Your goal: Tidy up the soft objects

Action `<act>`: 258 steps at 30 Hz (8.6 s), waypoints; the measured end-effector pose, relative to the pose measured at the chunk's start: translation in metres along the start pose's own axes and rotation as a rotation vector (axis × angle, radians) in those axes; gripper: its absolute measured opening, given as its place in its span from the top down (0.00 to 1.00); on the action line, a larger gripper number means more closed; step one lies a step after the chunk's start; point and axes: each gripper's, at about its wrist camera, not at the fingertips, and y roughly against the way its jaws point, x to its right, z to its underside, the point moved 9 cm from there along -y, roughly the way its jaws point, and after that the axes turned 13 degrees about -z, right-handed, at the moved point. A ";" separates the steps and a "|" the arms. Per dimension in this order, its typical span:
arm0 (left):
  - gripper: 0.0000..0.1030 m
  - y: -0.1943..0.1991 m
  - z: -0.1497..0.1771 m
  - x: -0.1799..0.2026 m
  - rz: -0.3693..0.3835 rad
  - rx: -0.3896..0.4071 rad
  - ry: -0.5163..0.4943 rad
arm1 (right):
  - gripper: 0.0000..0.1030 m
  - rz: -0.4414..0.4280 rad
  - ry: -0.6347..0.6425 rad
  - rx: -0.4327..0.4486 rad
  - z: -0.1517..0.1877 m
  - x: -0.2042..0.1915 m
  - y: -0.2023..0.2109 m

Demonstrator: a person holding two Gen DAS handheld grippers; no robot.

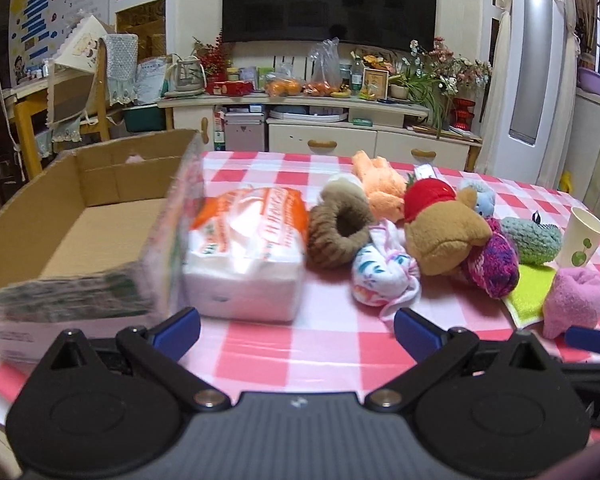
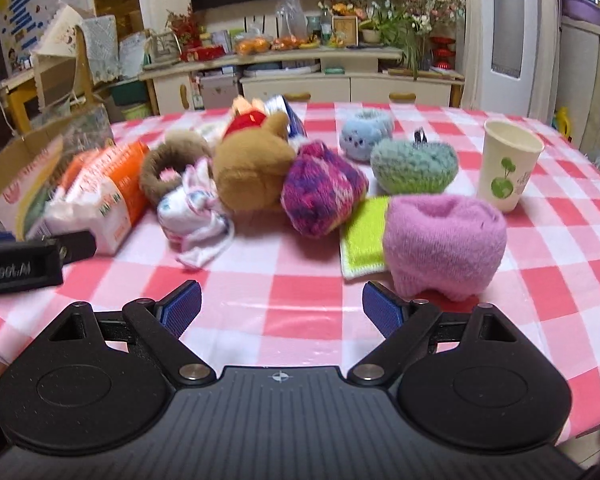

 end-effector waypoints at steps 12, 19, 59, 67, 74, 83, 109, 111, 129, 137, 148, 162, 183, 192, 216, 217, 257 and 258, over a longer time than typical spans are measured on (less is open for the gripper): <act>0.01 0.033 -0.002 -0.069 -0.067 0.042 0.062 | 0.00 -0.020 0.064 0.082 -0.015 -0.042 0.033; 0.01 0.042 0.002 -0.100 -0.094 0.054 0.113 | 0.00 -0.049 0.128 0.124 -0.023 -0.077 0.050; 0.01 0.049 -0.009 -0.035 0.049 0.083 0.005 | 0.00 0.071 -0.049 0.245 -0.013 -0.017 0.082; 0.01 0.037 -0.026 0.027 0.138 0.079 -0.083 | 0.00 0.166 -0.136 0.251 -0.007 0.034 0.082; 0.01 0.006 -0.044 0.086 0.207 0.064 -0.152 | 0.00 0.121 -0.176 0.165 0.002 0.040 0.061; 0.01 -0.047 -0.061 0.126 0.227 0.021 -0.155 | 0.00 0.149 -0.163 0.142 -0.004 0.049 0.055; 0.28 -0.072 -0.073 0.126 0.294 -0.103 -0.070 | 0.00 0.206 -0.095 0.123 -0.024 0.058 0.037; 0.28 -0.067 -0.077 0.120 0.298 -0.090 -0.058 | 0.00 0.208 -0.101 0.133 -0.025 0.058 0.039; 0.28 -0.040 -0.119 0.030 0.251 0.075 0.055 | 0.00 0.129 -0.007 0.245 -0.052 0.008 0.056; 0.27 -0.033 -0.129 -0.025 0.202 0.116 0.134 | 0.00 -0.017 0.076 0.237 -0.074 -0.053 0.043; 0.27 -0.055 -0.133 -0.118 0.037 0.114 0.274 | 0.00 -0.278 0.239 0.205 -0.113 -0.164 0.007; 0.27 -0.087 -0.111 -0.203 -0.137 0.009 0.372 | 0.00 -0.484 0.391 0.090 -0.118 -0.267 -0.039; 0.01 -0.069 -0.117 -0.195 -0.171 0.082 0.292 | 0.00 -0.397 0.235 0.160 -0.106 -0.217 0.015; 0.01 -0.067 -0.117 -0.177 -0.127 0.075 0.286 | 0.00 -0.300 0.243 0.173 -0.094 -0.199 0.012; 0.01 -0.054 -0.112 -0.099 -0.015 0.090 0.176 | 0.00 -0.205 0.189 0.209 -0.098 -0.170 0.017; 0.01 -0.054 -0.111 -0.095 -0.013 0.092 0.166 | 0.00 -0.201 0.186 0.211 -0.098 -0.168 0.017; 0.01 -0.018 -0.077 0.062 0.148 0.146 -0.112 | 0.00 0.086 -0.064 0.315 -0.074 -0.082 0.039; 0.01 -0.017 -0.074 0.068 0.156 0.144 -0.124 | 0.00 0.094 -0.073 0.316 -0.073 -0.079 0.039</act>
